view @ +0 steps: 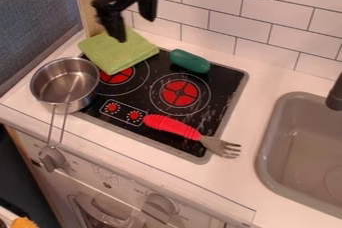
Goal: Put the silver pot on top of the green cloth
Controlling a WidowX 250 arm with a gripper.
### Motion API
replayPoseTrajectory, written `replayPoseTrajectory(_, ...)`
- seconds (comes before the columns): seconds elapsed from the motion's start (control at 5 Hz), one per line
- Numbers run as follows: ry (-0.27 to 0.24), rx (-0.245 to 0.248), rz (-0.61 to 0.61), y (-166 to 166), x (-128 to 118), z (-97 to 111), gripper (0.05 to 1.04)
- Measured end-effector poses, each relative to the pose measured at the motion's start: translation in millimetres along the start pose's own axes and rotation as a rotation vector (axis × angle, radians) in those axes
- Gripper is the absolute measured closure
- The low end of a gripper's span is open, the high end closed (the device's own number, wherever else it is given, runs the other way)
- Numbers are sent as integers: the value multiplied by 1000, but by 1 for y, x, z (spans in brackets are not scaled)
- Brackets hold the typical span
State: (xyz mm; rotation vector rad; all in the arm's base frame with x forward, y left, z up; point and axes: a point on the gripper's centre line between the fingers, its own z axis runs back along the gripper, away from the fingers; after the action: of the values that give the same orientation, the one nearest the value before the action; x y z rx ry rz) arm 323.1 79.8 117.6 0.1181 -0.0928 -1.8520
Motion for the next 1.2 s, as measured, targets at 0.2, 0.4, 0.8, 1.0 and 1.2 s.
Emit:
replayPoseTrajectory(0.2, 9, -82, -172, -28, -11, 2, 83)
replayPoseTrajectory(0.4, -2, -147, -363, -52, -19, -12, 83)
replayPoseTrajectory(0.8, 75, -155, -482, -59, -24, -35, 83)
replayPoseTrajectory(1.0, 91, -157, -493, -54, -24, -50, 83)
replayPoseTrajectory(1.2, 75, -168, -497, -53, -25, -67, 83)
